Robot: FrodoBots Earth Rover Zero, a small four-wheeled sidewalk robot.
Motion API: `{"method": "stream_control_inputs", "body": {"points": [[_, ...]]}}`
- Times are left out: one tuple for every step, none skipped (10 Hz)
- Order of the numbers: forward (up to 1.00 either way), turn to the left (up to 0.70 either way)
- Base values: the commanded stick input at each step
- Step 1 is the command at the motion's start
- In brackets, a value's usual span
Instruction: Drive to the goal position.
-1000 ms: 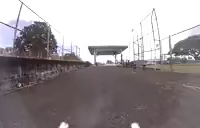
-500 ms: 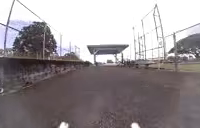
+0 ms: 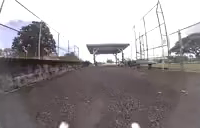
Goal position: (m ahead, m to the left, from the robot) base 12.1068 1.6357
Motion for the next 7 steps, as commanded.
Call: {"method": "stream_control_inputs", "body": {"points": [[1.00, 0.00], [1.00, 0.00], [1.00, 0.00], [1.00, 0.00], [1.00, 0.00], [1.00, 0.00], [1.00, 0.00]]}}
